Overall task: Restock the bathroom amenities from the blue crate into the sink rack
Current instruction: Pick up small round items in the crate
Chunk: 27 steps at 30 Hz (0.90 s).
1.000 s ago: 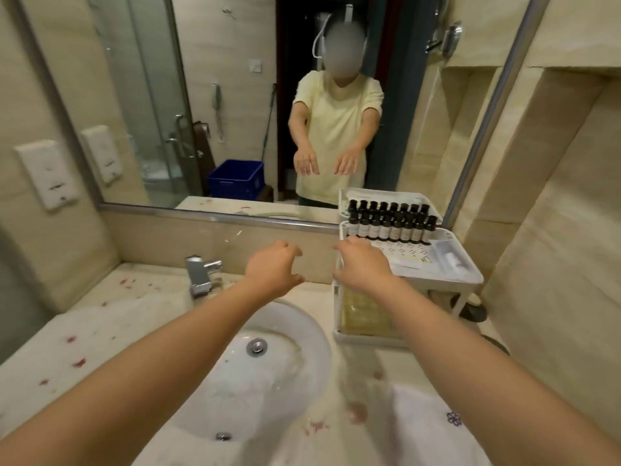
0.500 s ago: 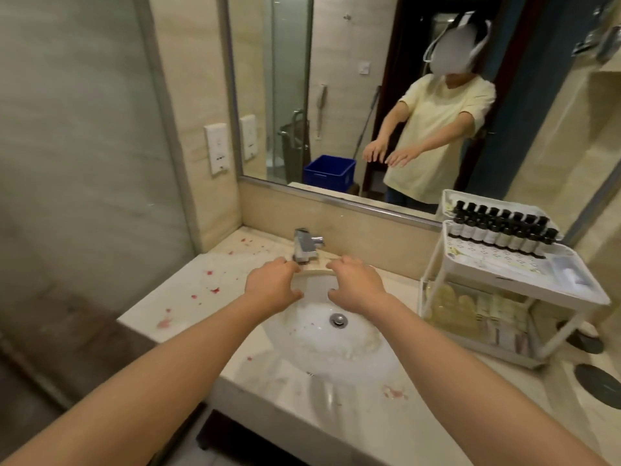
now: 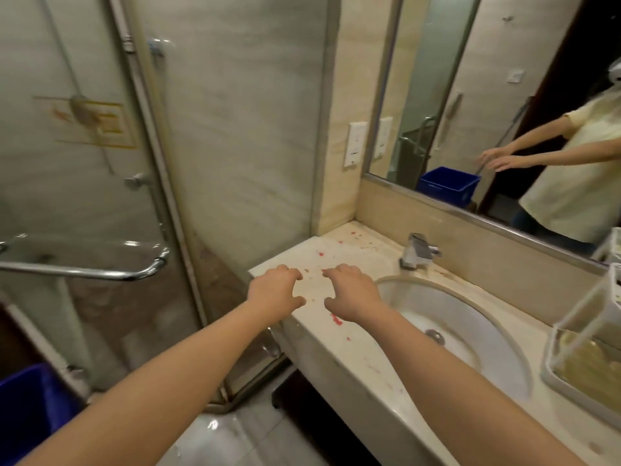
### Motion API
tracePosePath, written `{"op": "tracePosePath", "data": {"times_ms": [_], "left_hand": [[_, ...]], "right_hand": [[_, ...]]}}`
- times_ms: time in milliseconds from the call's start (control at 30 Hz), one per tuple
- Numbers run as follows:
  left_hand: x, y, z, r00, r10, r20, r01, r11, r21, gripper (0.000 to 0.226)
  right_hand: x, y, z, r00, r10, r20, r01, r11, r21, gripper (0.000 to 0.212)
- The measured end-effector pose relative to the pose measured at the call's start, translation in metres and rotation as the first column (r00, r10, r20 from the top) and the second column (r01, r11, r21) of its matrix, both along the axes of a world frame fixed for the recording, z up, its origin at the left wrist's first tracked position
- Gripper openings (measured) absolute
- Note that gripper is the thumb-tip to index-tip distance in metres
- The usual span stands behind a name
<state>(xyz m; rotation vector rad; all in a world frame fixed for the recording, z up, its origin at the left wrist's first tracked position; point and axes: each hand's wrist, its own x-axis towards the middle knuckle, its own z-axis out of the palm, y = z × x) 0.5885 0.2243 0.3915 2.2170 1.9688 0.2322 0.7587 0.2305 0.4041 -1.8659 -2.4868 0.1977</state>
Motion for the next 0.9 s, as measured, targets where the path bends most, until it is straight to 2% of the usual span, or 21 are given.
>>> {"op": "tracePosePath", "data": {"times_ms": [300, 433, 667, 900], "left_hand": [[-0.098, -0.049, -0.007, 0.964, 0.267, 0.003, -0.267, 0.963, -0.021, 0.055], [-0.135, -0.073, -0.010, 0.916, 0.402, 0.005, -0.401, 0.916, -0.023, 0.056], [-0.182, -0.120, -0.014, 0.775, 0.631, 0.012, -0.631, 0.775, -0.029, 0.058], [-0.198, -0.170, -0.013, 0.597, 0.802, 0.007, -0.801, 0.596, -0.057, 0.056]], "right_hand": [[-0.109, -0.002, -0.005, 0.960, 0.278, 0.008, -0.278, 0.960, 0.010, 0.052], [-0.153, -0.008, -0.007, 0.911, 0.413, 0.008, -0.413, 0.911, -0.001, 0.058], [-0.223, -0.021, -0.010, 0.776, 0.630, 0.005, -0.630, 0.776, -0.026, 0.060], [-0.270, -0.040, -0.015, 0.593, 0.805, -0.004, -0.805, 0.593, -0.016, 0.056]]}}
